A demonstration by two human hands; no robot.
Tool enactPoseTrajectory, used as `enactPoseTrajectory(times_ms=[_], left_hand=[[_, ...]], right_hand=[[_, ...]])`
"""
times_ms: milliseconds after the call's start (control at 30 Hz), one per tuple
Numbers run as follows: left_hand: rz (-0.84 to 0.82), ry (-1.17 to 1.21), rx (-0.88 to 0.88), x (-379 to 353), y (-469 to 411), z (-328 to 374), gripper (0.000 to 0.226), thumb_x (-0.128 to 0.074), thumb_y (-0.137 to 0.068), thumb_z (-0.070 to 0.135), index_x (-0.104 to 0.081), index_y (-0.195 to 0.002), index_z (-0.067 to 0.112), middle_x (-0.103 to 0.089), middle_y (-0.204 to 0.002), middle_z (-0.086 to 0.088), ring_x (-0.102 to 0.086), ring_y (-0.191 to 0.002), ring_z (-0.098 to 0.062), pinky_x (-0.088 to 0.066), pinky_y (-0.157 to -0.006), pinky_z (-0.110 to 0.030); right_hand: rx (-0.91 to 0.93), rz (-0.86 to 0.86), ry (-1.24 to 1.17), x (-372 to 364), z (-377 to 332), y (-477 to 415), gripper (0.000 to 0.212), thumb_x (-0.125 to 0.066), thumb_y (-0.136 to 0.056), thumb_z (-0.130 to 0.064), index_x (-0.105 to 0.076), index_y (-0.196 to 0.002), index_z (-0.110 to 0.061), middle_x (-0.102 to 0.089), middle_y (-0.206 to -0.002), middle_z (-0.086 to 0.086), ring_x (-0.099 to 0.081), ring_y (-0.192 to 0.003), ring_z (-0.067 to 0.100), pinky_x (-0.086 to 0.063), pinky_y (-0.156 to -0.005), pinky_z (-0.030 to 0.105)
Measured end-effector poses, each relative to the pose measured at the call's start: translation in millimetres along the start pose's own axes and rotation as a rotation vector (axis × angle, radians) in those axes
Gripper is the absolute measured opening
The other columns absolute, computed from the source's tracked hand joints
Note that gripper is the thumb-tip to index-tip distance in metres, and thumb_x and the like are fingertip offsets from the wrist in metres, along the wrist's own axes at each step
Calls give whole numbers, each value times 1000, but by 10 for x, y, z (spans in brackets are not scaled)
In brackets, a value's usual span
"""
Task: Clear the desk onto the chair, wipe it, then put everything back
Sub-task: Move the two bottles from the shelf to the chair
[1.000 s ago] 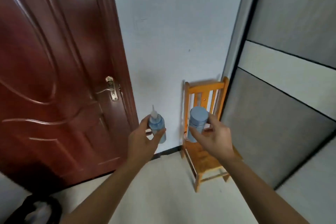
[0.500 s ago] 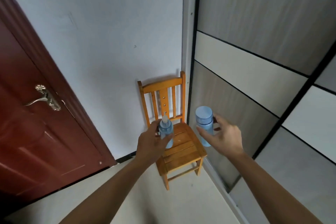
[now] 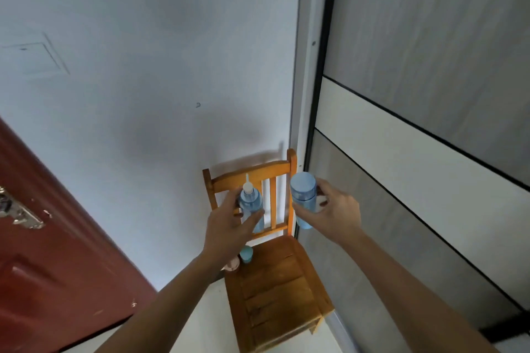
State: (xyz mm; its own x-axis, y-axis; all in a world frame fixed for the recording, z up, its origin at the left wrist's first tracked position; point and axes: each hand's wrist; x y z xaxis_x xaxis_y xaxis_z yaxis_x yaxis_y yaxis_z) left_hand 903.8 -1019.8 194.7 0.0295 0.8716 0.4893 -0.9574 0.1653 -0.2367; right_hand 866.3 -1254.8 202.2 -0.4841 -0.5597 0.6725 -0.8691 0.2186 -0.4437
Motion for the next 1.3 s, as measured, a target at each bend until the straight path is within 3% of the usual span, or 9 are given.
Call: enactPoseTrajectory(times_ms=[100,200,300,400,733,867,1033,1233,1300], left_hand=[[30,-3,48,-166,-328,-103,58,-67,-71,58,-45,-123,42,-47,-108,44,-56,-93,14,-44,-67,1],[46,-28,112,-474,-592,-347,57,-66,-73,57,-46,-123,40,-51,-112,39,-57,-94,10,-46,-75,-5],[81,-59,200,-893,-756,-749,53,-73,-80,45,-50,-126,31,-60,-120,21,-61,-99,-3,-51,-83,-15],[98,-85,311,-1284,-818,-1192,56,-76,-81,40,-50,-128,29,-62,-123,14,-61,-104,-8,-53,-85,-21],[30,-115,518,-2162,-736,-2632,55,-81,-78,31,-56,-125,22,-66,-124,5,-65,-110,-16,-58,-91,-37],[-18,-153,580,-2373,-770,-3236,53,-83,-78,25,-56,-124,19,-67,-124,2,-65,-112,-21,-57,-91,-42],[-19,-189,597,-2583,-806,-3786,54,-83,-78,26,-57,-124,22,-67,-125,2,-63,-114,-21,-56,-94,-46],[-11,-226,563,-2680,-892,-4172,54,-79,-80,39,-54,-126,25,-67,-125,3,-64,-113,-20,-55,-95,-45],[-37,-255,563,-2711,-898,-4245,53,-79,-80,42,-54,-124,30,-68,-123,6,-65,-111,-18,-56,-92,-41]], right_hand=[[-25,-36,-47,-216,244,-357,74,-64,-68,-79,-41,-131,-47,-48,-88,-49,-55,-76,-17,-38,-62,4],[-31,-100,-88,-555,665,-659,78,-67,-66,-78,-43,-134,-48,-46,-93,-53,-54,-90,-22,-37,-67,1],[-43,-181,-103,-964,1130,-888,75,-67,-68,-78,-55,-131,-39,-62,-107,-35,-60,-87,-10,-41,-73,2],[-61,-279,-131,-1418,1608,-961,77,-71,-70,-73,-56,-134,-34,-69,-123,-16,-64,-103,1,-52,-82,14],[-129,-439,-237,-2841,2659,-552,58,-88,-72,-38,-67,-119,-12,-69,-120,1,-68,-106,15,-61,-84,31],[-221,-509,-301,-3378,2895,-294,57,-88,-72,-35,-65,-122,-19,-65,-123,-12,-66,-110,9,-61,-85,28],[-260,-600,-255,-3863,3008,-147,58,-84,-76,-43,-62,-127,-23,-67,-127,-4,-65,-115,14,-60,-90,40],[-231,-654,-220,-4114,2927,-87,52,-80,-83,-39,-63,-128,-17,-68,-129,-4,-62,-120,12,-55,-97,32],[-235,-674,-191,-4144,2918,-81,52,-79,-85,-37,-62,-130,-16,-67,-131,-4,-61,-122,12,-51,-98,20]])
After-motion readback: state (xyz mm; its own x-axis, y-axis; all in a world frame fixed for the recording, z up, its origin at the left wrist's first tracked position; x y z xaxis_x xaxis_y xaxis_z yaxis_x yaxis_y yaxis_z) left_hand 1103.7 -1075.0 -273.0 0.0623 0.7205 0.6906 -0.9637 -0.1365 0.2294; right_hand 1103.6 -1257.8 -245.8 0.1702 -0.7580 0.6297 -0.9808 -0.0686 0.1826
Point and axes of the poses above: each hand's wrist, its own y-axis away from the middle knuckle, its own x-axis out of the back of the hand, z = x × y
